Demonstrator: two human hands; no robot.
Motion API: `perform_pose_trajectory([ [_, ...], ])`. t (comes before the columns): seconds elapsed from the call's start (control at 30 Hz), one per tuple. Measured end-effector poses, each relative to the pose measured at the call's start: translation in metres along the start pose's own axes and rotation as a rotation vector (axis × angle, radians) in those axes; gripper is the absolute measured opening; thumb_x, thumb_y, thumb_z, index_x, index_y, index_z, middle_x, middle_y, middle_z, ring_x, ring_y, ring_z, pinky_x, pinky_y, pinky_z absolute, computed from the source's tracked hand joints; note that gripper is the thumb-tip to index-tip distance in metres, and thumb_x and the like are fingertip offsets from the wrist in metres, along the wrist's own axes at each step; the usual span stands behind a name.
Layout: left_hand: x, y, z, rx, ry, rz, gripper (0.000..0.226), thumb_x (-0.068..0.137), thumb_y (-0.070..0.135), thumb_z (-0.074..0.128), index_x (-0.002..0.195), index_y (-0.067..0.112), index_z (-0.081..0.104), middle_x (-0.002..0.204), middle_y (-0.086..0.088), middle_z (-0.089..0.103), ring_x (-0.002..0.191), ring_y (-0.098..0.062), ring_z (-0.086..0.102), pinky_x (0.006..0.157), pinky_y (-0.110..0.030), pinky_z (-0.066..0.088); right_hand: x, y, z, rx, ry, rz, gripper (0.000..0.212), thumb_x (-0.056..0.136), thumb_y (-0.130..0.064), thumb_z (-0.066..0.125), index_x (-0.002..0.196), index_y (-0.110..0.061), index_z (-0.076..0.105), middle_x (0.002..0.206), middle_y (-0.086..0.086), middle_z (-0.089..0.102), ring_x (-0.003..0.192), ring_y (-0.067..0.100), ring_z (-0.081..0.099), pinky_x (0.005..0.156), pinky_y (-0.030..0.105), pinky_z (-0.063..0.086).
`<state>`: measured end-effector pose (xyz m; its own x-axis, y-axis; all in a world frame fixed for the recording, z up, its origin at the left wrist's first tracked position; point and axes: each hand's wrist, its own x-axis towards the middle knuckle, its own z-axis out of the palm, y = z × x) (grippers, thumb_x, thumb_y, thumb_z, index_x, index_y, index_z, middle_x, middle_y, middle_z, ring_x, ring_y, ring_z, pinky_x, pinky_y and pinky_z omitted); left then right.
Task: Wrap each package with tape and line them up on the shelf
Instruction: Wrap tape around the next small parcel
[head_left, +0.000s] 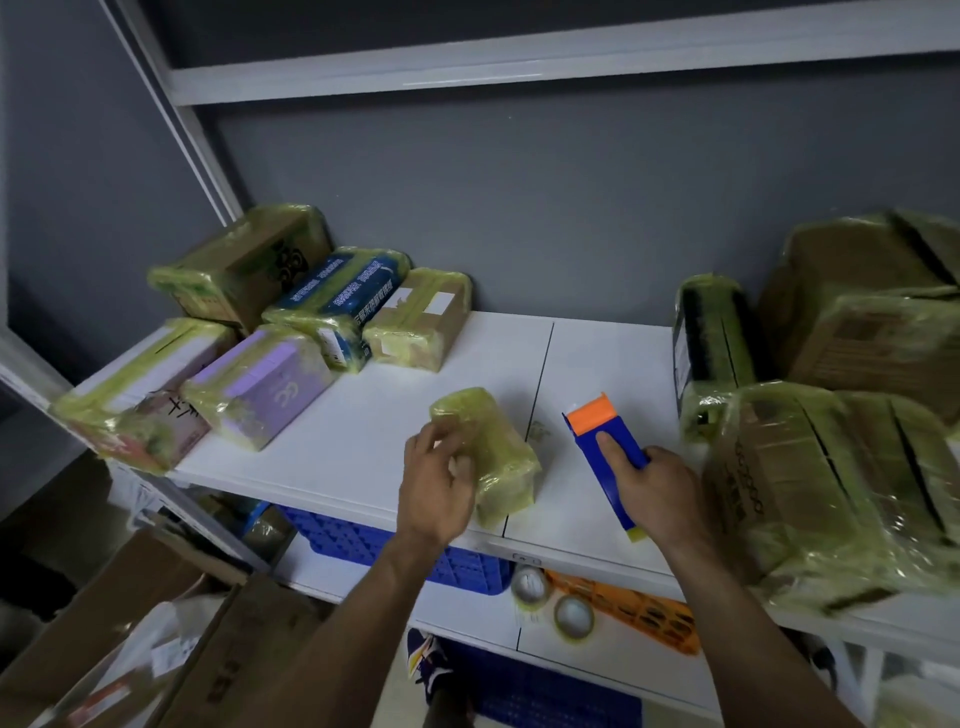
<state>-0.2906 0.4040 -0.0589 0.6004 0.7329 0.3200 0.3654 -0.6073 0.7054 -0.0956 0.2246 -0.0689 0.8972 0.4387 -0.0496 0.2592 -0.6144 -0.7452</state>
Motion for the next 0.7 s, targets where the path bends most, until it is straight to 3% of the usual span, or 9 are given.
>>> perform_pose_trajectory([
  [0.1,-0.026,-0.002,0.011,-0.028,0.021,0.066,0.044,0.088,0.054,0.067,0.129,0.038,0.064,0.139,0.023,0.043,0.129,0.000,0.034,0.101,-0.011,0.040,-0.002,0.001,0.003,-0.008,0.014,-0.016,0.066,0.086,-0.082,0.051,0.071,-0.017,0.056,0.064,0.000,0.062,0.057,0.019,0.063,0.051,0.029,0.040],
  [0.17,-0.032,-0.005,0.012,0.022,0.002,0.160,0.044,0.086,0.035,0.080,0.128,0.036,0.066,0.138,0.026,0.044,0.128,0.001,0.033,0.102,-0.005,0.032,-0.003,0.003,0.004,0.001,0.005,-0.022,0.067,0.085,-0.082,0.053,0.070,-0.018,0.056,0.062,0.001,0.062,0.056,0.019,0.063,0.051,0.029,0.040],
  [0.27,-0.029,-0.007,0.012,0.013,-0.042,0.154,0.046,0.092,0.007,0.073,0.132,0.029,0.066,0.138,0.022,0.050,0.128,0.002,0.036,0.107,-0.005,0.029,-0.001,0.008,0.004,0.056,-0.010,-0.017,0.068,0.083,-0.081,0.057,0.064,-0.016,0.054,0.055,0.000,0.060,0.050,0.018,0.061,0.050,0.030,0.042],
  [0.37,-0.018,-0.004,0.014,-0.038,-0.097,0.086,0.051,0.094,-0.005,0.065,0.136,0.022,0.064,0.144,0.013,0.051,0.136,-0.003,0.040,0.114,-0.011,0.031,0.001,0.012,0.003,0.074,-0.005,-0.039,0.069,0.083,-0.079,0.059,0.059,-0.015,0.049,0.050,-0.003,0.058,0.041,0.012,0.054,0.048,0.030,0.039],
  [0.5,-0.007,-0.005,0.015,-0.122,-0.177,0.052,0.049,0.099,0.000,0.058,0.143,0.023,0.058,0.151,0.014,0.048,0.147,-0.005,0.034,0.121,-0.025,0.030,0.003,0.010,-0.001,0.104,-0.052,-0.029,0.066,0.084,-0.077,0.062,0.063,-0.015,0.051,0.056,0.003,0.062,0.043,0.012,0.057,0.048,0.029,0.040],
  [0.6,-0.003,-0.004,0.012,-0.019,-0.192,0.039,0.055,0.099,0.012,0.062,0.150,0.028,0.047,0.154,0.013,0.044,0.150,-0.010,0.030,0.124,-0.033,0.027,-0.002,0.012,-0.008,0.192,-0.074,-0.060,0.062,0.086,-0.069,0.066,0.061,-0.016,0.047,0.052,0.005,0.055,0.044,0.015,0.052,0.051,0.031,0.037],
  [0.7,-0.008,0.005,0.006,-0.110,-0.078,0.054,0.054,0.094,0.017,0.070,0.146,0.024,0.054,0.147,0.009,0.053,0.142,-0.008,0.040,0.118,-0.024,0.031,-0.018,0.014,-0.018,0.204,-0.125,-0.153,0.061,0.086,-0.063,0.070,0.059,-0.016,0.044,0.051,0.003,0.045,0.045,0.015,0.044,0.054,0.033,0.033],
])
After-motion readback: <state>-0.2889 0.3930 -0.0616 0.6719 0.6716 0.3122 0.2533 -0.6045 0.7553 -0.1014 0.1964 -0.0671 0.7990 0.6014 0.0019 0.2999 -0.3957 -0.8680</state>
